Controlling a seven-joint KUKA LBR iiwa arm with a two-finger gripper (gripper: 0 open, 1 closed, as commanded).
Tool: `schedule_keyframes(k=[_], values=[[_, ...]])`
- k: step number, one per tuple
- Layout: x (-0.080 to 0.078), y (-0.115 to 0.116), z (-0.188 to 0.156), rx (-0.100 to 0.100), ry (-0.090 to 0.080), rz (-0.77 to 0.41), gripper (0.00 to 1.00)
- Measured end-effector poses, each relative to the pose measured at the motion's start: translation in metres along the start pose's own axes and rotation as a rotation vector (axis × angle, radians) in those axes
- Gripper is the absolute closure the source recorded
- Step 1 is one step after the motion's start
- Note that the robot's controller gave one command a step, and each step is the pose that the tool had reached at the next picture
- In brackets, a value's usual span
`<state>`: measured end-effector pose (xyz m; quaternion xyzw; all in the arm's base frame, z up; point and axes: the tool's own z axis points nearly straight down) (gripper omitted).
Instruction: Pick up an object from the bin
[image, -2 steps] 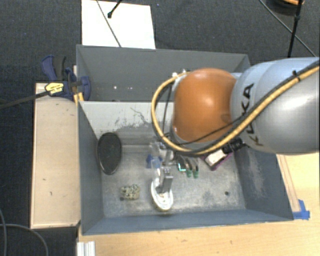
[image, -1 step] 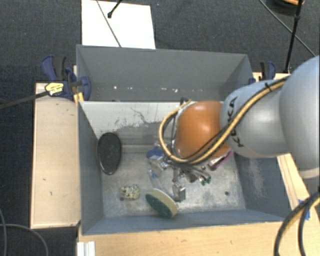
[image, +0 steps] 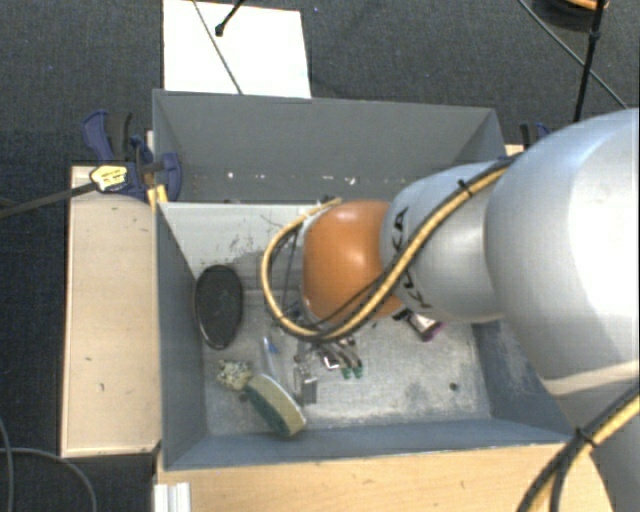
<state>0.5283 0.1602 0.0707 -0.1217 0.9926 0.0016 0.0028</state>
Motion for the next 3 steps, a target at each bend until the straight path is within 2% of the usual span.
schedule_keyframes(k=[1,2,3], values=[[-0.036,-0.07,-0.031,0.004,0.0,-0.448,0.0],[-0.014,-0.04,0.0,-0.001,0.001,-0.821,0.0],[0.045,-0.002,0.0,-0.004,0.008,-0.759,0.0]])
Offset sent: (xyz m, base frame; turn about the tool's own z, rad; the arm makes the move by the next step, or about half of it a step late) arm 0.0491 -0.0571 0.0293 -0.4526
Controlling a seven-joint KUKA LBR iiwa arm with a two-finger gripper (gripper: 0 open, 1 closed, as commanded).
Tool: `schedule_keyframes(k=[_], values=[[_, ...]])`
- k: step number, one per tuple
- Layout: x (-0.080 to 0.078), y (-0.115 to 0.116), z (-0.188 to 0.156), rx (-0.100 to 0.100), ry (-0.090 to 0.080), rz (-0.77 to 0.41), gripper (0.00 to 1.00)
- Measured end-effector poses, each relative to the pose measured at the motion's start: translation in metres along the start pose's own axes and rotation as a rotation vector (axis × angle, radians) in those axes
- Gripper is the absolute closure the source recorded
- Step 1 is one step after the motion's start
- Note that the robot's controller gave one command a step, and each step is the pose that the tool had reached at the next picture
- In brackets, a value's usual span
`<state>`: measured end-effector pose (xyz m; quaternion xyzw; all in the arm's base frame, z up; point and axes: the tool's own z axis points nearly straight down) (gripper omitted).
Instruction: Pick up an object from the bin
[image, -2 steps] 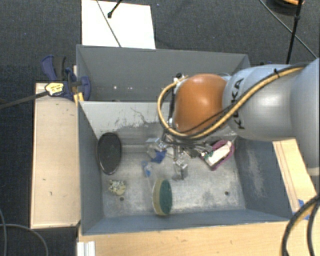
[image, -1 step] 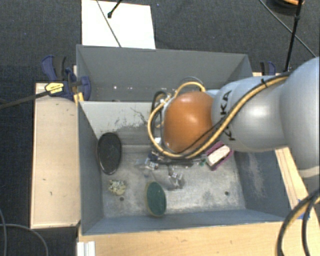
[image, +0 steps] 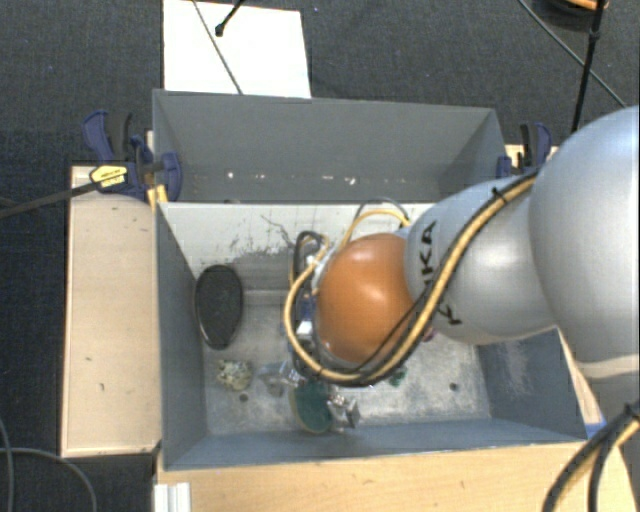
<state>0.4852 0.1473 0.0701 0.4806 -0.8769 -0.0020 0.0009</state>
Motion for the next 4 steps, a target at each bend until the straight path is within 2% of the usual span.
schedule_keyframes(k=[1,2,4], values=[[0.0,-0.004,0.0,0.004,-0.002,0.006,1.0],[-0.001,-0.005,-0.059,0.008,-0.006,0.011,1.0],[-0.003,-0.005,-0.098,0.007,-0.005,0.028,1.0]])
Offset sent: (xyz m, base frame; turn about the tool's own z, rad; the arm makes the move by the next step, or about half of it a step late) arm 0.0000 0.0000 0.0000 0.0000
